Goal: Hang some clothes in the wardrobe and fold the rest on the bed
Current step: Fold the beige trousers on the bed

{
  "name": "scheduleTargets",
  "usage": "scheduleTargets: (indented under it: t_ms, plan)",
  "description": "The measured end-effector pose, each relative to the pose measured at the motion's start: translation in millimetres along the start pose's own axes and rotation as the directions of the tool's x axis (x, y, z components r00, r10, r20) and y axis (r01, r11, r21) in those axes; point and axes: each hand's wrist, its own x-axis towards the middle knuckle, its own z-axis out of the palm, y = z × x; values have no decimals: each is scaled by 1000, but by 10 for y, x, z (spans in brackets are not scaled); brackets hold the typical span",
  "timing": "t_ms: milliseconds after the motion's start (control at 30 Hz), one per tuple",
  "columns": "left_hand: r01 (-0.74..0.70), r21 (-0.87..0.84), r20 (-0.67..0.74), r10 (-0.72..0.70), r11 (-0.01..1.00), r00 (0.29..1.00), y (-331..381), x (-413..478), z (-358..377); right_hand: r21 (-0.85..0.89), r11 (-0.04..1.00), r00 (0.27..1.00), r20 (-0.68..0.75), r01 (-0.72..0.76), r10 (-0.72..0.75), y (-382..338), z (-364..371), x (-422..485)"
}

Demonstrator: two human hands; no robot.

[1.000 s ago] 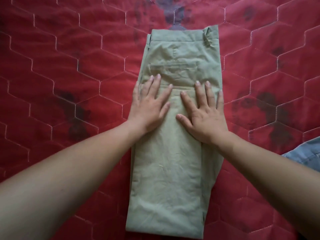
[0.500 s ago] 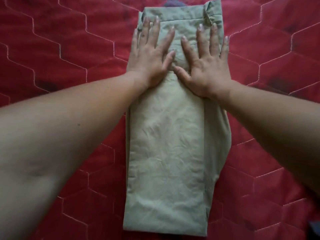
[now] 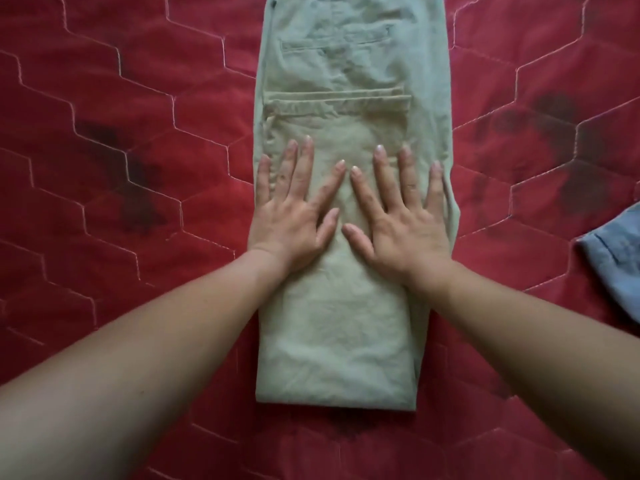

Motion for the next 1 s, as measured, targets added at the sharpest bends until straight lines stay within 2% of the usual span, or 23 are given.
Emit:
scheduleTargets:
  t_ms: [67,133,167,233,300,333,400,433,467,500,567,600,633,667,700,733,800,833,867,900,933,1000]
  plan:
    - [12,5,63,-12,1000,998,19,-2,-100,20,1000,998,62,-16,15,-24,-142,-23]
    - [73,-29,124,-68,997,990,83,-41,-217,135,983,990,87,-122,111,-81,-312,-103]
    - [104,-49,153,-96,993,984,133,-115,-270,243,947,977,83,-212,198,-116,-399,-188]
    - [127,-71,212,-110,989,971,259,-407,-294,441,810,911,45,-387,410,-163,-527,-423]
    - [148,-91,307,-113,985,945,360,-784,-264,587,608,785,78,-535,615,-184,-586,-672]
    - [169,-98,344,-126,981,931,391,-923,-239,670,441,701,166,-596,694,-173,-585,-754]
    - [204,-96,369,-156,974,916,439,-1043,-186,765,46,537,406,-642,739,-114,-595,-812]
    - [214,-100,368,-163,972,915,454,-1043,-169,768,-81,487,480,-635,729,-86,-607,-818]
    - [217,-108,363,-165,970,917,465,-1026,-146,770,-99,480,487,-631,730,-54,-626,-816]
    - [214,-112,357,-161,970,920,470,-1008,-121,774,-23,508,437,-632,743,-19,-653,-805]
    - [206,-109,358,-155,973,921,462,-999,-102,732,266,619,261,-627,740,36,-686,-781]
    - [203,-109,358,-152,973,921,454,-1005,-96,696,378,667,194,-610,719,51,-693,-767]
    - [202,-112,358,-150,973,922,449,-1008,-92,686,414,686,171,-598,707,46,-707,-743]
    - [202,-115,360,-149,972,921,448,-1009,-96,710,380,683,194,-593,704,29,-726,-715]
    - [202,-117,362,-148,972,920,449,-1009,-102,756,281,660,252,-591,708,11,-733,-676]
    - [201,-116,362,-147,973,920,452,-1008,-105,802,122,617,342,-585,708,-1,-741,-621]
    - [203,-110,359,-151,973,921,458,-1008,-104,800,-317,491,573,-510,657,54,-794,-477]
    - [203,-108,362,-152,973,920,457,-1008,-103,741,-530,440,671,-412,597,132,-809,-407]
    - [202,-108,363,-150,974,920,456,-1008,-99,662,-692,413,738,-288,534,235,-813,-342]
    - [197,-110,360,-146,974,922,452,-1007,-92,582,-791,397,782,-188,481,335,-815,-295]
    - [194,-116,356,-141,974,924,446,-1008,-86,535,-834,379,806,-138,454,419,-802,-268]
    - [190,-126,352,-135,974,926,439,-1007,-68,561,-807,325,809,-182,489,477,-778,-241]
